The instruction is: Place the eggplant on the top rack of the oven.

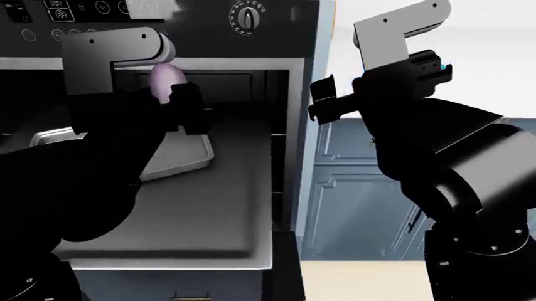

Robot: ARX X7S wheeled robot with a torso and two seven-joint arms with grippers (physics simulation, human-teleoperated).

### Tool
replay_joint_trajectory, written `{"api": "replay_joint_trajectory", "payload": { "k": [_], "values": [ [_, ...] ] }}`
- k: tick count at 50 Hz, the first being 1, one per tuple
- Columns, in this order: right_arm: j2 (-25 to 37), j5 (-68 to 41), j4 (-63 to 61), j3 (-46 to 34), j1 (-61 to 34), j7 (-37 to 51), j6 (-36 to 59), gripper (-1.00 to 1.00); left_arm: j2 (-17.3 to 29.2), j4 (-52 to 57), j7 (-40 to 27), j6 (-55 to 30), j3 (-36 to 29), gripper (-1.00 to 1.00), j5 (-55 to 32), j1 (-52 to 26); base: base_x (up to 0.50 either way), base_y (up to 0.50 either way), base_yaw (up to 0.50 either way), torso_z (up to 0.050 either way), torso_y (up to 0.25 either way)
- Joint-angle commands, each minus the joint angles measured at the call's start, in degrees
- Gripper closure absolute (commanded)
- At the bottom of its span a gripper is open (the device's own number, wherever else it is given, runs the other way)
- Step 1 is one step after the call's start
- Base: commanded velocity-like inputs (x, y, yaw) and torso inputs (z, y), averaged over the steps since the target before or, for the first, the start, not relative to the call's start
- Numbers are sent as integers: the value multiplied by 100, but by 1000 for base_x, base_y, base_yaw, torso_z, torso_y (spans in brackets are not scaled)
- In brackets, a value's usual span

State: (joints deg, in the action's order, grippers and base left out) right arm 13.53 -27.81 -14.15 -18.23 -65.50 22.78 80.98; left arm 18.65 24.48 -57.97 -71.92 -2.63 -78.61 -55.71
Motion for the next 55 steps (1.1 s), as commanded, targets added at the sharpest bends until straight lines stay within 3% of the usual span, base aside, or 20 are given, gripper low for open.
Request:
{"api": "replay_joint_trajectory", "payload": {
  "k": [1,37,55],
  "values": [
    [14,-40,8,5,33,21,-32,-100,29,-4,-16,92,-28,100,-15,5,0,441,0,0,0],
    [59,-206,-81,145,163,119,-40,-100,83,-4,-152,179,-160,100,-168,-53,0,341,0,0,0],
    [65,-257,-39,209,199,171,-105,-100,146,4,-147,257,-210,100,-176,-16,5,146,0,0,0]
  ]
}}
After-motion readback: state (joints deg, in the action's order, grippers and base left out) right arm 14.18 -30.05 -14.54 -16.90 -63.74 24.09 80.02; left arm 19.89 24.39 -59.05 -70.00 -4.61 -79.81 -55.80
